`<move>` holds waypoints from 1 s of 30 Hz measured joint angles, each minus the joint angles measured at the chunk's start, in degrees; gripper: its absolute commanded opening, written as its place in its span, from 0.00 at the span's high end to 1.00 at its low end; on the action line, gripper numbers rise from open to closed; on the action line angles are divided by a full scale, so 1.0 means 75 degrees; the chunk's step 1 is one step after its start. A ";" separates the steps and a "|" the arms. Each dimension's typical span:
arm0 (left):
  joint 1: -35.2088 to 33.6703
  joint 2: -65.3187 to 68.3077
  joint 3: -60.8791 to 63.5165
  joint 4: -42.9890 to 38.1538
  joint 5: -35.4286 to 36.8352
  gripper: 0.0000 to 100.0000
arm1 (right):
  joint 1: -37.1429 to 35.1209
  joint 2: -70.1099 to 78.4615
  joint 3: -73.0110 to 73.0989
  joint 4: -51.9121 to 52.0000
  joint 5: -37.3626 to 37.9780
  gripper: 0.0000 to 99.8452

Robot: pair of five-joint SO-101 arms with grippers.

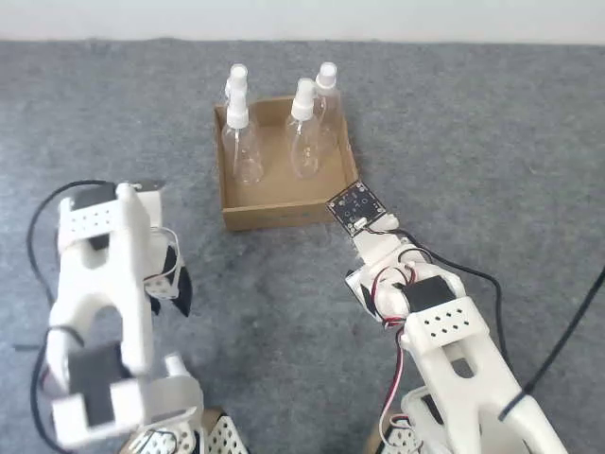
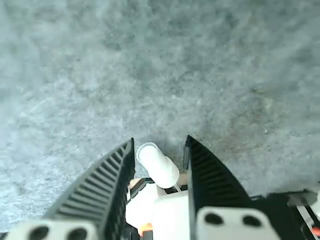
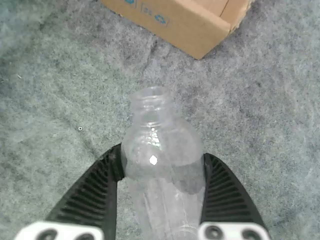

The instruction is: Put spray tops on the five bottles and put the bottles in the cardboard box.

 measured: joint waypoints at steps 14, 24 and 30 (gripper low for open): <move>0.0352 -0.4501 0.2567 -0.2004 0.1371 0.99 | 0.0000 0.0000 0.0000 0.0000 0.0000 0.92; 0.1149 -0.7162 0.4911 -0.4138 0.2333 0.99 | 0.0000 0.0000 0.0000 0.0000 0.0000 0.92; 0.1184 -0.8475 0.6072 -0.5146 0.2579 0.99 | 0.0000 0.0000 0.0000 0.0000 0.0000 0.92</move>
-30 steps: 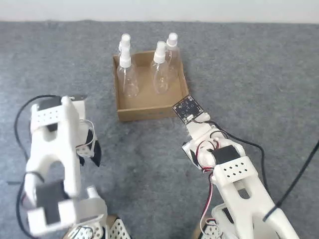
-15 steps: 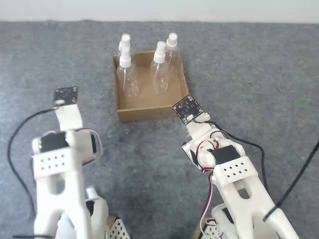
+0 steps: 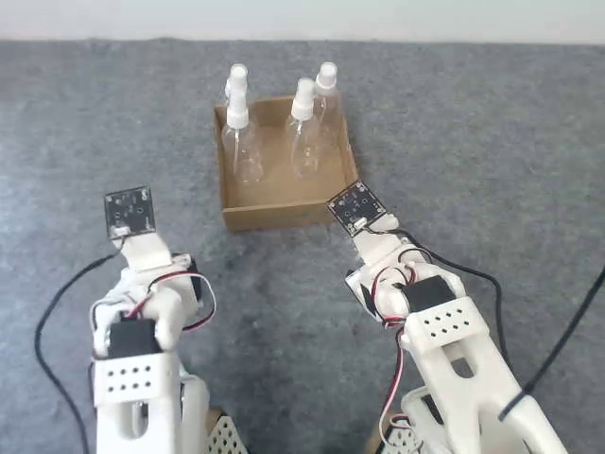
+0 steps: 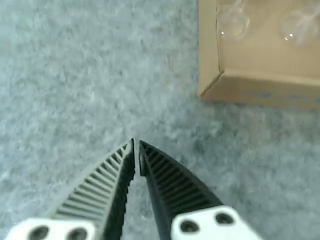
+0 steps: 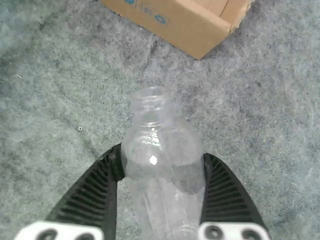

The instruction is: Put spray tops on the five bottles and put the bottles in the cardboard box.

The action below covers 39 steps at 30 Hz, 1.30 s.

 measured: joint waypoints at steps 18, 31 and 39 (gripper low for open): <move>0.0000 -0.3071 0.2473 -0.0891 0.0012 0.99 | 0.0000 0.0000 0.0000 0.0000 0.0000 0.92; 0.0656 -0.4478 0.2532 0.0492 0.0012 0.99 | 0.0270 0.0000 0.0000 0.0000 0.0000 0.92; 0.0516 -0.4478 0.2532 0.1254 0.0035 0.99 | 0.0270 0.0000 0.0000 0.0000 0.0000 0.92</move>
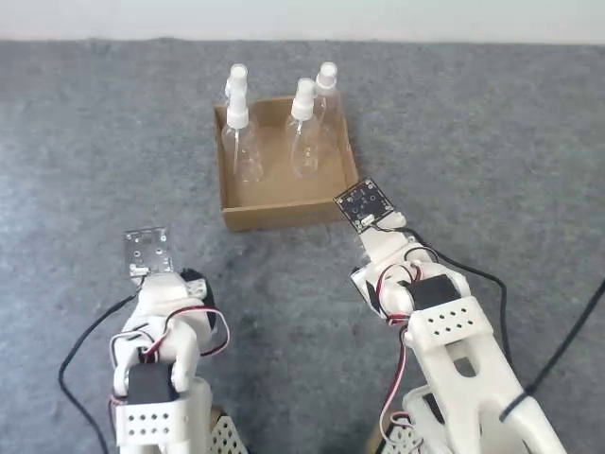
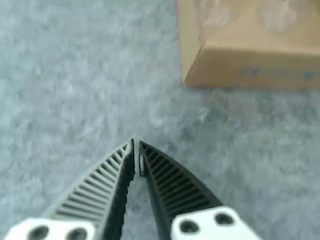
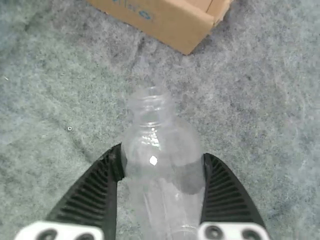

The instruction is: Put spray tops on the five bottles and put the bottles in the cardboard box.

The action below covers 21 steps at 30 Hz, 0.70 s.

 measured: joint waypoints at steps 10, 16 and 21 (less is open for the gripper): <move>-0.0023 0.0000 0.0000 0.0856 -0.0023 0.99 | 0.0000 0.0000 0.0000 0.0000 0.0000 0.92; -0.0023 0.0000 0.0000 0.0891 -0.0023 0.99 | 0.0000 0.0000 0.0188 -0.0469 0.0000 0.92; -0.0023 0.0000 0.0000 0.0891 -0.0023 0.99 | 0.0000 0.0000 0.0234 -0.0621 0.0000 0.92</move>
